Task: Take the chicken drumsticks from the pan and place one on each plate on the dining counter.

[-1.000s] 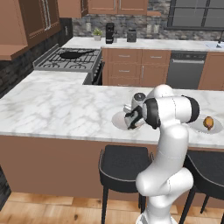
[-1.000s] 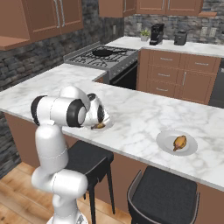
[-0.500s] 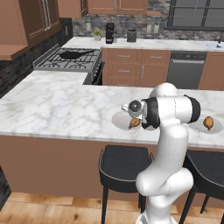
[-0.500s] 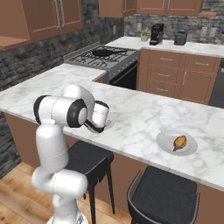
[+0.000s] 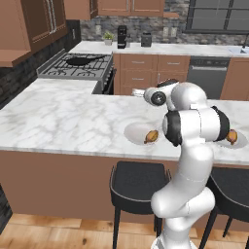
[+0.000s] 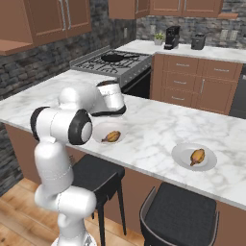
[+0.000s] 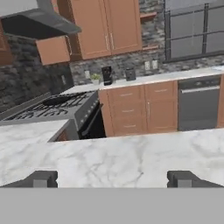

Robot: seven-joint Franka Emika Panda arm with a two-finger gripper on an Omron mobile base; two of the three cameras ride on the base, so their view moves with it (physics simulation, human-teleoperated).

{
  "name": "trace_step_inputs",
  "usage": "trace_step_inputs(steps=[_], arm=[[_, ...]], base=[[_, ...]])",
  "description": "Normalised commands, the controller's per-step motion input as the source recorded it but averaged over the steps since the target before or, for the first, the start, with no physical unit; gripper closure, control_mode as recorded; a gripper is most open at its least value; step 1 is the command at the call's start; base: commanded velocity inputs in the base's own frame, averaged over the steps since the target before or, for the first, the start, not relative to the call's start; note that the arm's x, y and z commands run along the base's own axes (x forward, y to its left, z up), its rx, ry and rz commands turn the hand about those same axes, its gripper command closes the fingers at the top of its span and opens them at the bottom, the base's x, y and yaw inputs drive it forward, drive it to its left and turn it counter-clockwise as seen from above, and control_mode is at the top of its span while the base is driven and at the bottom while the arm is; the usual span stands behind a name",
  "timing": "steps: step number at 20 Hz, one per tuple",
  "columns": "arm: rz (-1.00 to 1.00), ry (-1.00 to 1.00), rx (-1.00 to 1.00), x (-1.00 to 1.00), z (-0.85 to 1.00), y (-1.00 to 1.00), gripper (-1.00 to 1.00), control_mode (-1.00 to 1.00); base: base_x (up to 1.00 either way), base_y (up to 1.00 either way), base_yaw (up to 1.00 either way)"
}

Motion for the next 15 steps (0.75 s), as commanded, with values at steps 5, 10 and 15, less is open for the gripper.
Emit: trace_step_inputs(steps=[5,10,15], arm=[[0.28,-0.19,0.01,-1.00,0.89,-0.23,-1.00,-1.00],[0.16,0.05,0.04,-1.00,0.98,-0.14,-1.00,-1.00],[0.11,0.41,0.00,-1.00,0.81,-0.02,-1.00,-1.00]], base=[[0.00,0.00,0.00],[0.00,0.00,0.00],[0.00,0.00,0.00]])
